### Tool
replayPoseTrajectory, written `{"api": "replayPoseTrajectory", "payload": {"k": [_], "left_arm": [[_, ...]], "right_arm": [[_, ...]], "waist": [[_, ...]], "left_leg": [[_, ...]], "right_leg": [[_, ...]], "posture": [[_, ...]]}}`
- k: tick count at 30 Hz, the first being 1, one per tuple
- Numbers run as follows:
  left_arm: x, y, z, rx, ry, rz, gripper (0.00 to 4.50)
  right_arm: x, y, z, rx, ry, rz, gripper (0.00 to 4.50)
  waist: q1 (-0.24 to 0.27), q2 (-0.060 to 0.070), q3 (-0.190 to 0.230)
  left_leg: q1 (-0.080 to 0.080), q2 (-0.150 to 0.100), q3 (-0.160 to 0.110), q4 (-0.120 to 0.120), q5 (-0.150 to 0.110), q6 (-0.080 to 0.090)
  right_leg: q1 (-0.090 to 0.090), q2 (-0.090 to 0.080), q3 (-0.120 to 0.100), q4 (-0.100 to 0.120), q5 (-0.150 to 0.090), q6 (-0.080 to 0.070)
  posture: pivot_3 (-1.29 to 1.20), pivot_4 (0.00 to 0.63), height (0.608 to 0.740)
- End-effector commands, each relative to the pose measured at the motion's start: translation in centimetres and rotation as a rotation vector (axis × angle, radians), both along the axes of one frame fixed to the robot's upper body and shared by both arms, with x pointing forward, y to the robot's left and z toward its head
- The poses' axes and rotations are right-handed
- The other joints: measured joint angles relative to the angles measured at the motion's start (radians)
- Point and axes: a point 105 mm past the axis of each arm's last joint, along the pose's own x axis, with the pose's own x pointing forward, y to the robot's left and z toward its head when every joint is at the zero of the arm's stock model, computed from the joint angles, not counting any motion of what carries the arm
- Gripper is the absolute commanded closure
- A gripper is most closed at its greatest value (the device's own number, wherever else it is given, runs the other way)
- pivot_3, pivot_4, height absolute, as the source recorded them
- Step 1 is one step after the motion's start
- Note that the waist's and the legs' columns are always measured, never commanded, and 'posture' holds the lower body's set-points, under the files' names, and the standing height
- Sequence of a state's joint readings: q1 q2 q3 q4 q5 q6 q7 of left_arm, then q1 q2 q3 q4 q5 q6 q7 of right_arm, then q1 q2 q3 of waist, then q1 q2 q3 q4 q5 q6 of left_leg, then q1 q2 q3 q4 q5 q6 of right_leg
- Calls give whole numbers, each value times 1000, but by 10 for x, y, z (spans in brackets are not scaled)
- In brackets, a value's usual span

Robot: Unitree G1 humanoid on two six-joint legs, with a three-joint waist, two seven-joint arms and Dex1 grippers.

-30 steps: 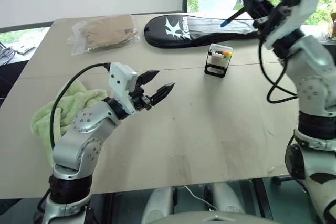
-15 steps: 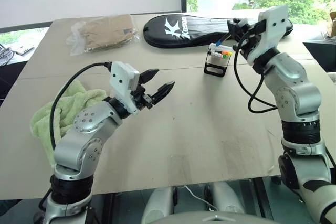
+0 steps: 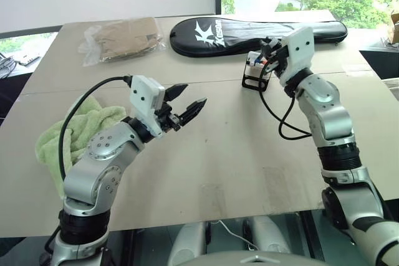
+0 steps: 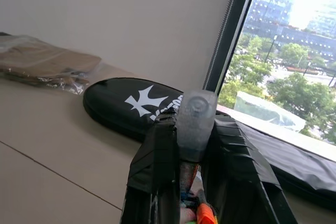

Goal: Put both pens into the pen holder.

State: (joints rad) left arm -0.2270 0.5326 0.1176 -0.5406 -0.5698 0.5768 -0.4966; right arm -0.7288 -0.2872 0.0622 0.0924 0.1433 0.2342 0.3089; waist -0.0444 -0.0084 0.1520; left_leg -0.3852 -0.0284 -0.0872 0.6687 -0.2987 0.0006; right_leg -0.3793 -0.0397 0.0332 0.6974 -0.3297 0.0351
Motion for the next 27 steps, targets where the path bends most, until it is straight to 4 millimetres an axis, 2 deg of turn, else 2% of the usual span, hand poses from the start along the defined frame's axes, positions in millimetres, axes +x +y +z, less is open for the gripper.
{"api": "replayPoseTrajectory", "payload": {"k": [1, 7, 8, 11, 14, 20, 25, 27], "left_arm": [[-7, -1, 14, 5, -76, -2, 1138], [-9, 1, 14, -1, -76, -6, 1138], [-10, 0, 14, -2, -79, -10, 1138], [-15, 0, 12, 4, -75, -23, 1138], [-21, 6, 3, 13, -26, -23, 1138], [-36, 39, -33, 57, 148, 73, 1138], [-53, 62, -50, 51, 233, 167, 1138], [-58, 65, -54, 53, 257, 174, 1138]], "right_arm": [[0, 3, 8, -3, -45, 12, 3030], [-2, -3, 7, -27, -53, 15, 339], [-5, -5, 8, -23, -56, 22, 23], [-25, -7, 8, -19, -40, 132, 23], [-55, -15, -8, -97, 17, 251, 23], [-109, -56, -56, -239, 244, 328, 23], [-137, -89, -82, -300, 393, 305, 23], [-141, -98, -88, -312, 422, 290, 23]], "waist": [[0, 0, 0], [0, 0, 0], [0, 0, 0], [3, 0, 0], [7, 0, 0], [6, 0, 0], [9, 0, 1], [11, 0, 1]], "left_leg": [[0, 0, 0, 0, 0, 0], [0, 0, 0, 0, 0, 0], [0, 0, 0, 0, 0, 0], [0, 0, 0, 0, 0, 0], [-1, 0, -2, 0, 0, 0], [-1, 0, -2, 0, 0, 1], [2, 1, -1, 0, -1, 2], [3, 1, -1, 0, -3, 5]], "right_leg": [[0, 0, 0, 0, 0, 0], [0, 0, 0, 0, 0, 0], [0, 0, 0, 0, 0, 0], [0, 0, 0, 0, 0, 0], [0, -1, -1, -1, 0, 0], [1, -1, -1, -1, 0, 0], [4, 0, 0, -1, 0, 0], [5, -1, 0, -2, 0, 0]], "posture": [[0, 150, 740], [0, 150, 740], [0, 150, 740], [0, 150, 740], [0, 150, 740], [0, 150, 740], [0, 150, 740], [0, 150, 740]]}}
